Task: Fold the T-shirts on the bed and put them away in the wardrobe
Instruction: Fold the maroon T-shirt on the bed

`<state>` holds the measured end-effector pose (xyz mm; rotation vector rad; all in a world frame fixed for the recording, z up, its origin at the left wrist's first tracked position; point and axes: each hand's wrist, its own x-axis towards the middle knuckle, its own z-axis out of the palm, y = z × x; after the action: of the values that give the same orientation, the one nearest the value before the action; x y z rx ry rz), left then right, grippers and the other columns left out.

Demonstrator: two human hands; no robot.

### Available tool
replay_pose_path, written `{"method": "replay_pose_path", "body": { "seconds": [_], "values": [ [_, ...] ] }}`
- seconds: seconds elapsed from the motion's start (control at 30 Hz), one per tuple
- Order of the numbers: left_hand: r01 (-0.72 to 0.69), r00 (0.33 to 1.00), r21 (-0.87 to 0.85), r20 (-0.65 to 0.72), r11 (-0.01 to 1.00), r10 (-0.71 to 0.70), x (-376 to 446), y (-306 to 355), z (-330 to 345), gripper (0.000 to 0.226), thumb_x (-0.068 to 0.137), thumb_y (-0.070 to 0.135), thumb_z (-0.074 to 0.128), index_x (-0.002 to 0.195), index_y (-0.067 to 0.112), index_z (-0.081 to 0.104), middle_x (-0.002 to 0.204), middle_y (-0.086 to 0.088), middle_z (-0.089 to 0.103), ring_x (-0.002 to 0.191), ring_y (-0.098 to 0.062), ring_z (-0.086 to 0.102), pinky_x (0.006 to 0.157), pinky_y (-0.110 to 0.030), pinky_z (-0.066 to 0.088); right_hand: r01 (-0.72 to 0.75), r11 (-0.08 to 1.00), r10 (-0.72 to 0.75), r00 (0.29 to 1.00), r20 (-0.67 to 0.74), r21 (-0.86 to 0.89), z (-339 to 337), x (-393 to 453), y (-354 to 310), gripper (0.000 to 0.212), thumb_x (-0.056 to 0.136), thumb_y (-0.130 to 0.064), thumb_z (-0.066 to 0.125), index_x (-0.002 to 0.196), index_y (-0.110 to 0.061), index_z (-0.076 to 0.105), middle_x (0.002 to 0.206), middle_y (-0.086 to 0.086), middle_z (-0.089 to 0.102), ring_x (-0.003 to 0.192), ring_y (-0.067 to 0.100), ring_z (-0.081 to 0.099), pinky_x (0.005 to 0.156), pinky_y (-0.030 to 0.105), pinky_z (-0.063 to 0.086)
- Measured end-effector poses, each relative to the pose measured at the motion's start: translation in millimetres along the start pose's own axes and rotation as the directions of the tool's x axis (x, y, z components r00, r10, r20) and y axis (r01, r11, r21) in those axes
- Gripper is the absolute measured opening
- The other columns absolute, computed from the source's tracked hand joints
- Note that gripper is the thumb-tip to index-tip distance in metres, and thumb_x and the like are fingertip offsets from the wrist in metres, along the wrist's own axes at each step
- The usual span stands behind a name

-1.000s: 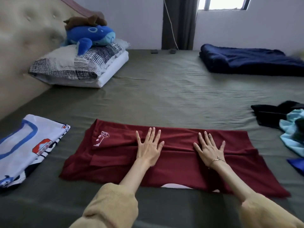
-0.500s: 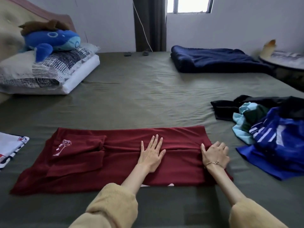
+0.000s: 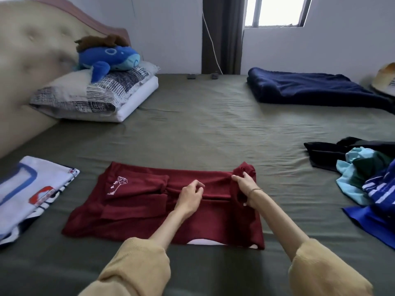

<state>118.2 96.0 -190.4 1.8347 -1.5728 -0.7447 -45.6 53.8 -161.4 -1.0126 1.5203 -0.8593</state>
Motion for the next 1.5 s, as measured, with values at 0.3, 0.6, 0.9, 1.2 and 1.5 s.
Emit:
{"method": "replay_pose_path", "body": {
  "seconds": [0.3,0.6,0.9,1.2,1.5],
  "values": [
    [0.231,0.972,-0.473,0.074,0.85,-0.223,18,-65,-107,0.039,0.103,0.016,0.032,0.124,-0.012,0.051,0.124,-0.018,0.057,0.11,-0.028,0.058,0.082,-0.021,0.048,0.083,0.992,-0.05,0.949,0.311,-0.094,199,-18,-25,0.067,0.092,-0.019,0.055,0.148,-0.006,0.02,0.138,0.014,0.048,0.122,0.027,0.051,0.103,0.036,0.041],
    [0.365,0.927,-0.481,0.115,0.797,-0.356,29,-152,-197,0.053,0.096,0.051,0.038,0.118,0.011,0.064,0.123,-0.009,0.062,0.112,-0.018,0.058,0.103,-0.029,0.041,0.003,0.997,0.034,0.87,0.492,-0.074,318,-34,-45,0.066,0.092,-0.027,0.054,0.147,-0.015,0.018,0.124,0.014,0.055,0.073,0.025,0.065,0.068,0.037,0.058],
    [0.401,0.886,-0.162,-0.18,0.902,-0.426,26,-195,-213,0.045,0.088,0.045,0.059,0.11,0.006,0.066,0.118,-0.012,0.065,0.114,-0.026,0.057,0.087,-0.028,0.042,0.063,0.997,-0.03,0.822,0.569,-0.038,339,-41,-32,0.047,0.097,-0.006,0.035,0.144,-0.011,0.026,0.072,0.012,0.06,0.038,0.012,0.061,0.046,0.023,0.052],
    [0.472,0.858,0.394,-0.412,0.789,-0.308,17,-173,-189,0.049,0.097,0.043,0.041,0.128,0.005,0.041,0.135,-0.015,0.042,0.129,-0.028,0.036,0.095,-0.042,0.041,0.368,0.618,-0.44,0.894,0.082,-0.695,253,-14,-5,0.029,0.087,-0.015,0.05,0.116,-0.015,0.054,0.121,0.005,0.051,0.119,0.024,0.045,0.096,0.039,0.037],
    [0.551,0.825,0.436,-0.414,0.711,-0.385,9,-161,-177,0.058,0.096,0.049,0.04,0.131,0.003,0.038,0.136,-0.018,0.041,0.129,-0.029,0.036,0.096,-0.043,0.041,-0.177,0.761,-0.202,0.849,-0.487,-0.624,181,-20,20,0.058,0.087,-0.035,0.054,0.128,0.002,0.036,0.132,0.022,0.039,0.126,0.034,0.033,0.101,0.047,0.028]
  ]
}}
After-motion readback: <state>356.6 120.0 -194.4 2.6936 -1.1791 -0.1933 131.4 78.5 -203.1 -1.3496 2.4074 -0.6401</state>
